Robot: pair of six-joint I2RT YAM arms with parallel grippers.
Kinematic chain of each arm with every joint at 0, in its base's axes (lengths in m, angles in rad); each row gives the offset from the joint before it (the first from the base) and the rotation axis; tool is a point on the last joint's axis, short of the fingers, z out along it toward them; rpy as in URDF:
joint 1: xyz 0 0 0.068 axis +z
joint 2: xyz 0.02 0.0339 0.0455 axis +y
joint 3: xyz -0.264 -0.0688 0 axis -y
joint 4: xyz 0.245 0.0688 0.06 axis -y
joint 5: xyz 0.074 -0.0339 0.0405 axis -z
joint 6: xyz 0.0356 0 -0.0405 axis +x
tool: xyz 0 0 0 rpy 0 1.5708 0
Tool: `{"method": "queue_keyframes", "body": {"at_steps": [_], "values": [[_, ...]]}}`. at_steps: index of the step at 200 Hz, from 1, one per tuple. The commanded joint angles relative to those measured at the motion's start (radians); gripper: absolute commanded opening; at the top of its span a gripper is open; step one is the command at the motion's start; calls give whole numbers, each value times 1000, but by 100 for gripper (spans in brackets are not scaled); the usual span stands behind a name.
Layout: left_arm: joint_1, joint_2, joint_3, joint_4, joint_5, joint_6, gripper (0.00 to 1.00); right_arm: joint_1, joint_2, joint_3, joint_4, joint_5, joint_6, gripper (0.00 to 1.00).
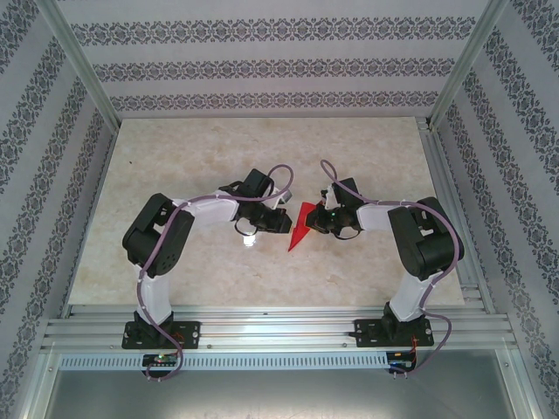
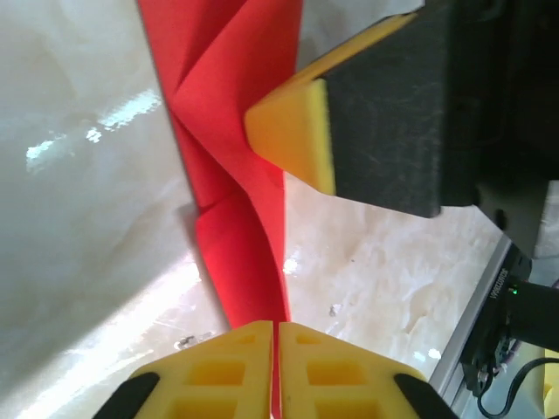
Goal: Fold a paper plane with a square sheet of paper (fold left side to right side)
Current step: Fold the wing for the fifth time at the center of the table.
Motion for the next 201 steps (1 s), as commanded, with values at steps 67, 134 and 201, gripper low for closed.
{"method": "queue_keyframes", "body": {"at_steps": [67,134,201], "values": [[-78,97,96,93,72,-65,5,12,35,-8,-82,83,-38,9],[-84,146,94,54,43,-29,5,17,33,2,-99,86,-44,9],[-87,140,15,77,46,-28,6,18,33,8,-111,89,-48,9]]}}
